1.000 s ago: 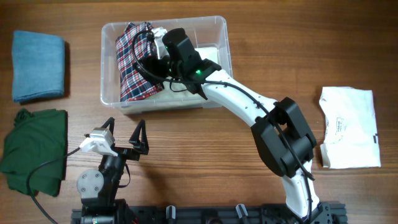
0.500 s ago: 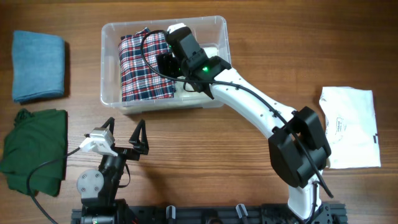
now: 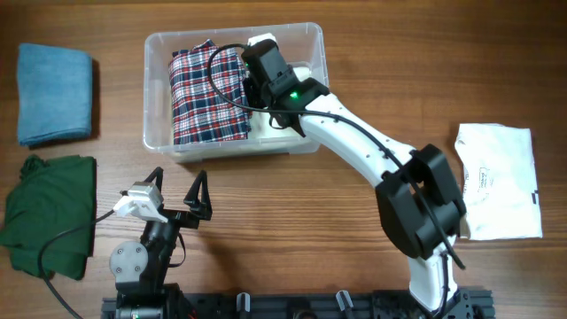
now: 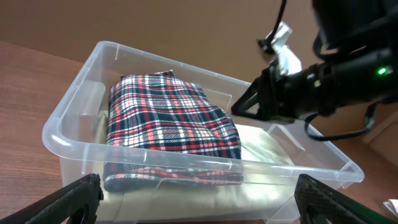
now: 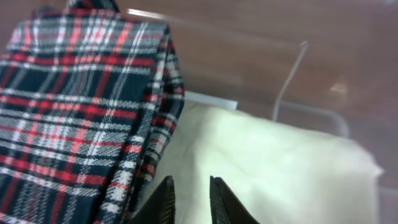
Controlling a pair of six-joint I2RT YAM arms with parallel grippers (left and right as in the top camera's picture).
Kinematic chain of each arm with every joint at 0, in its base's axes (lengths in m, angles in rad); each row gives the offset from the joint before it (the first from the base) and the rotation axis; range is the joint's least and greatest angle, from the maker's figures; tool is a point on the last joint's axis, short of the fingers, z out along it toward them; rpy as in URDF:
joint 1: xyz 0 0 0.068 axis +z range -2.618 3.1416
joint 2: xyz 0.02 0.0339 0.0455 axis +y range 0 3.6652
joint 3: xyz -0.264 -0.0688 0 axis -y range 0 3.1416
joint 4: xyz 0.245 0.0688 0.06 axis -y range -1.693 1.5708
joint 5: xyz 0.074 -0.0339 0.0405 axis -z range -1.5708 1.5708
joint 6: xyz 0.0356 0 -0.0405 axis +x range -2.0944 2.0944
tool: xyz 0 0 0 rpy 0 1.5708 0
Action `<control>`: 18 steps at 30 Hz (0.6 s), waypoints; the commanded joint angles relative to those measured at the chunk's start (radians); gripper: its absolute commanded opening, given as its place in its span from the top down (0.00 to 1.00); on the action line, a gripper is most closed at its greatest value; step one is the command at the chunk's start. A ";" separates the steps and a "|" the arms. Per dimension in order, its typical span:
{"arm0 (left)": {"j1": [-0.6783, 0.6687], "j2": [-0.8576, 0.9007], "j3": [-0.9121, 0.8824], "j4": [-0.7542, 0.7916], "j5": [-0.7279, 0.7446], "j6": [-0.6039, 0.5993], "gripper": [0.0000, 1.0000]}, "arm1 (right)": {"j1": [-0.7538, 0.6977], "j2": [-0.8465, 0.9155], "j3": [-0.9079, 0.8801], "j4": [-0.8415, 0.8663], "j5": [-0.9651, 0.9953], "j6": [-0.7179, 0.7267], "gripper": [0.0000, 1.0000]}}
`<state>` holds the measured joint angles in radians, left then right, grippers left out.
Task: Pack container
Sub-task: 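Lower the plaid shirt beside the cream cloth and release it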
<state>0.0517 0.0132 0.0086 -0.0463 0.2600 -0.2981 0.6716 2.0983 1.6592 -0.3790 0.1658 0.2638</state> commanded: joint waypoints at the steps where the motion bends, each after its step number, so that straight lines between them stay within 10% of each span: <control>1: -0.005 -0.006 -0.003 -0.006 -0.003 0.002 0.00 | 0.017 0.055 0.014 0.023 -0.089 0.003 0.84; 16: -0.005 -0.006 -0.003 -0.006 -0.003 0.002 0.00 | 0.086 0.069 0.014 0.071 -0.136 -0.002 0.85; 18: -0.005 -0.006 -0.003 -0.006 -0.003 0.002 0.00 | 0.078 0.068 0.015 0.065 -0.100 -0.009 0.66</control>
<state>0.0517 0.0132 0.0086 -0.0463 0.2600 -0.2977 0.7433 2.1429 1.6592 -0.3096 0.0792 0.2638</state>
